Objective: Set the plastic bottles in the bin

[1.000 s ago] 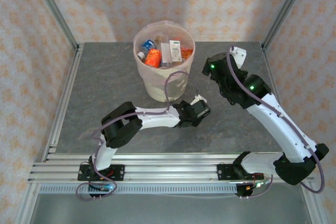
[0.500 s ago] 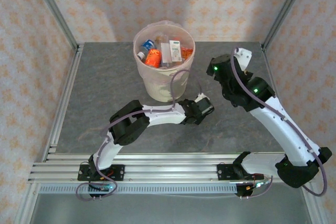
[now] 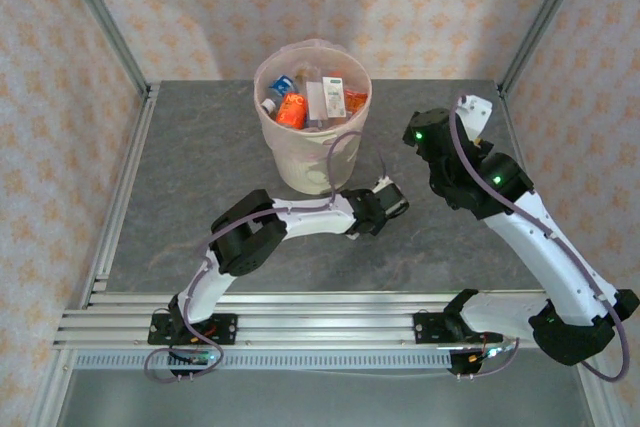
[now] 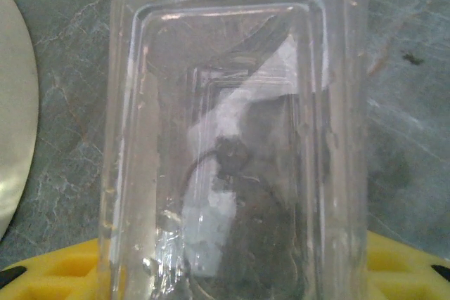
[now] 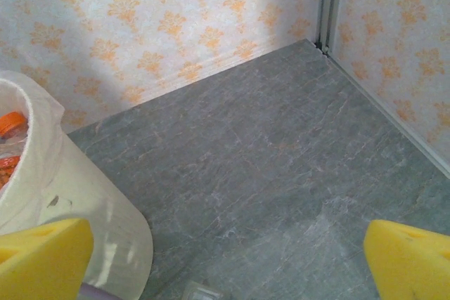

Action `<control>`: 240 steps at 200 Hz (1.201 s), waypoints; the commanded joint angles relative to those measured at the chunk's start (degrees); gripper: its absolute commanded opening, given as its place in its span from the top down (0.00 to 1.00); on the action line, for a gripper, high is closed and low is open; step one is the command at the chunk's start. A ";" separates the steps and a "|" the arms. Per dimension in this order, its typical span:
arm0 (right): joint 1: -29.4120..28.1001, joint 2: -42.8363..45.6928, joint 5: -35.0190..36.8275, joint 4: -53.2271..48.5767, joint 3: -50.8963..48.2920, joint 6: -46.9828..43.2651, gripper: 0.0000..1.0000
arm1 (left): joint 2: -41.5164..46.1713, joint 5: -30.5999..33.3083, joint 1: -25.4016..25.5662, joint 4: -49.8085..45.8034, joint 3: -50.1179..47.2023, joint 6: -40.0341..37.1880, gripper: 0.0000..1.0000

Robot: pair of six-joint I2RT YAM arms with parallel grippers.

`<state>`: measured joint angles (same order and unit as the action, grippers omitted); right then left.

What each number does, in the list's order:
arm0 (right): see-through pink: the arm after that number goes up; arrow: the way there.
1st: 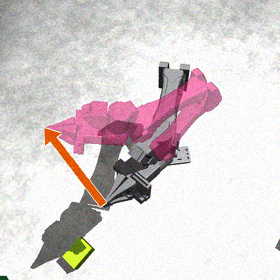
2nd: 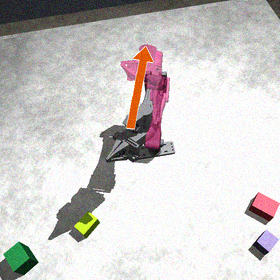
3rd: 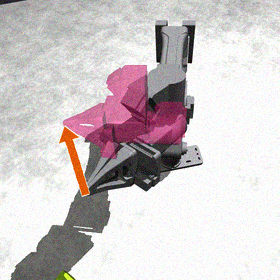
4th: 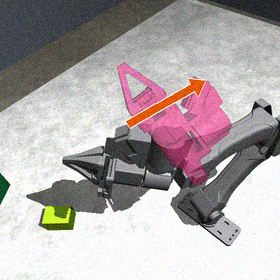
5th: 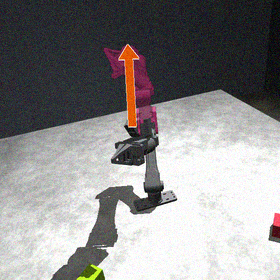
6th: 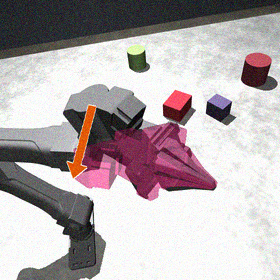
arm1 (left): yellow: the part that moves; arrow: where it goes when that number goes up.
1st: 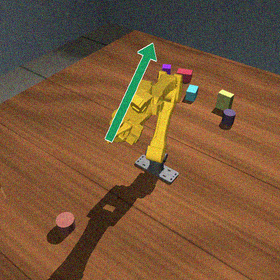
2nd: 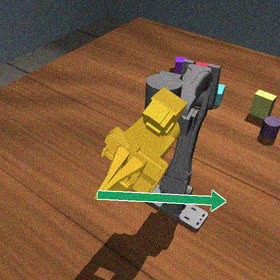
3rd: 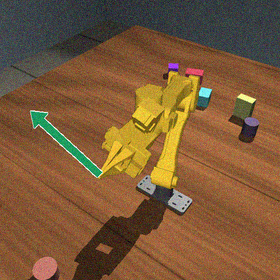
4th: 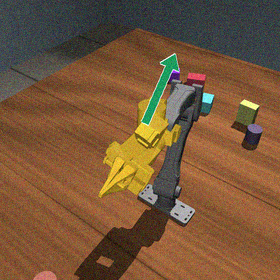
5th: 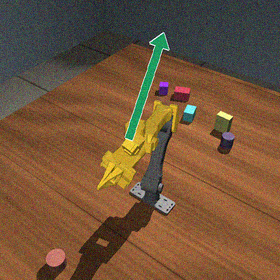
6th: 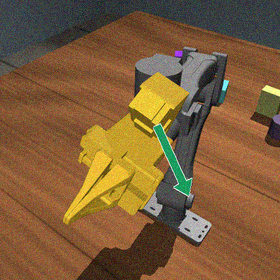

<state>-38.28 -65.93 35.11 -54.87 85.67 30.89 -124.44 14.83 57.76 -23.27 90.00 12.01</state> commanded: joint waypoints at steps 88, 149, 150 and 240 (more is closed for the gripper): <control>5.30 1.94 4.20 -3.67 -1.24 1.50 0.01 | 29.93 -0.30 6.31 -1.95 -13.53 -0.15 0.53; 5.41 1.60 2.93 -3.24 -1.91 1.41 0.01 | 44.30 4.18 3.65 -10.53 -6.21 0.40 0.53; 5.41 1.64 2.89 -3.19 -1.95 1.38 0.01 | 44.42 4.17 3.45 -10.73 -5.96 0.48 0.53; 5.41 1.02 -1.30 -1.12 -4.82 0.62 0.01 | 36.56 3.58 -16.61 -17.06 21.39 -0.77 0.51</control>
<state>-33.17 -64.93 34.83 -56.51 82.00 31.51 -82.11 18.48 45.54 -35.16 104.40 12.49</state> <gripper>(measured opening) 0.992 0.576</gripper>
